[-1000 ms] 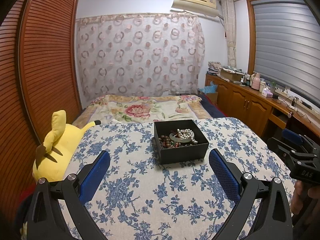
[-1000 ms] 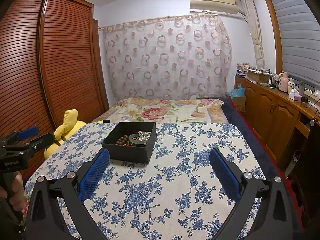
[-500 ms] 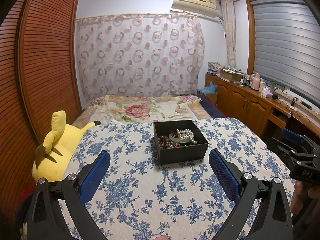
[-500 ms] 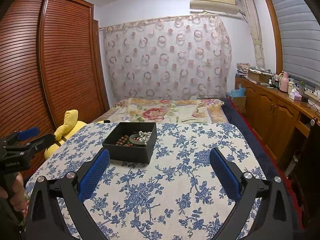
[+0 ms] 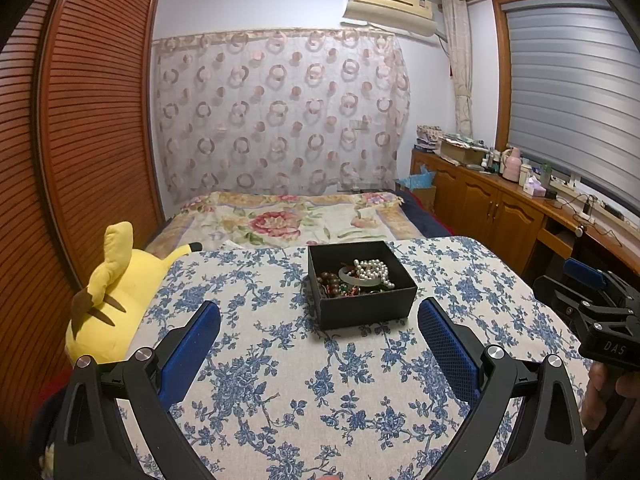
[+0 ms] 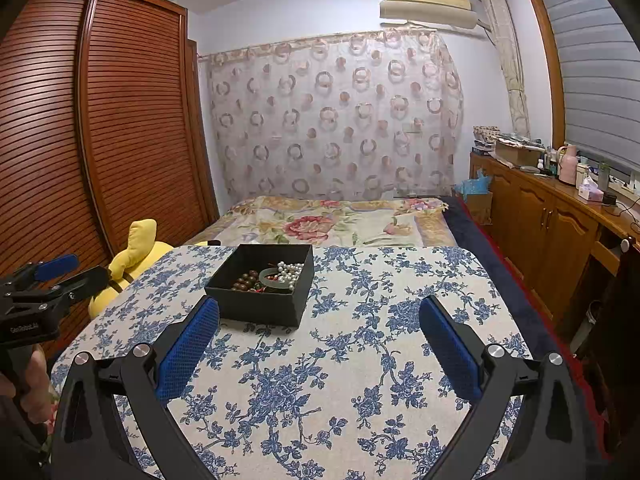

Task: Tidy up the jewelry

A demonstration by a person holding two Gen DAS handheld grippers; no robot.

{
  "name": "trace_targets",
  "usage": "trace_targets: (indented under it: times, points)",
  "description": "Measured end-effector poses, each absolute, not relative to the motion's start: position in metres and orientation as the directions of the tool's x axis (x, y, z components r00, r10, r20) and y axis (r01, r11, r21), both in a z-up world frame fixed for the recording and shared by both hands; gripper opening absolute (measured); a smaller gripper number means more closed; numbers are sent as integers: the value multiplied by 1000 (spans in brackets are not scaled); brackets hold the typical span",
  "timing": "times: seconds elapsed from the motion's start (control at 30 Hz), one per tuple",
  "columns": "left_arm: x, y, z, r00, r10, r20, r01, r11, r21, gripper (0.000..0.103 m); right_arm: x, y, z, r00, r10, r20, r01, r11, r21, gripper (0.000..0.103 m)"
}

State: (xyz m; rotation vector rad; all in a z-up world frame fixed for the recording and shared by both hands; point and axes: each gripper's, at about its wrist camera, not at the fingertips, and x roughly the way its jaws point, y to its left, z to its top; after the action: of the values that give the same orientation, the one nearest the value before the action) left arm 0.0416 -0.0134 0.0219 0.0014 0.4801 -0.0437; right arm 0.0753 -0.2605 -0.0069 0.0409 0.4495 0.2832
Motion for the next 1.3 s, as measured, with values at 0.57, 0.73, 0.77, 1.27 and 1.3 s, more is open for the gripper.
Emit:
trace_targets:
  times: [0.57, 0.73, 0.77, 1.27, 1.3]
  points:
    - [39, -15, 24, 890, -40, -453, 39, 999, -13, 96, 75, -260, -6, 862, 280, -423, -263, 960, 100, 101]
    - [38, -16, 26, 893, -35, -449, 32, 999, -14, 96, 75, -260, -6, 862, 281, -422, -263, 960, 101, 101]
    - [39, -17, 27, 893, -33, -450, 30, 999, -13, 96, 75, -260, -6, 862, 281, -422, -263, 959, 101, 101]
    - [38, -15, 25, 893, -29, -449, 26, 1000, -13, 96, 75, -260, -6, 862, 281, -422, -263, 959, 101, 101]
    - [38, -15, 25, 893, -30, -449, 27, 1000, -13, 96, 75, -260, -6, 862, 281, -421, -263, 960, 101, 101]
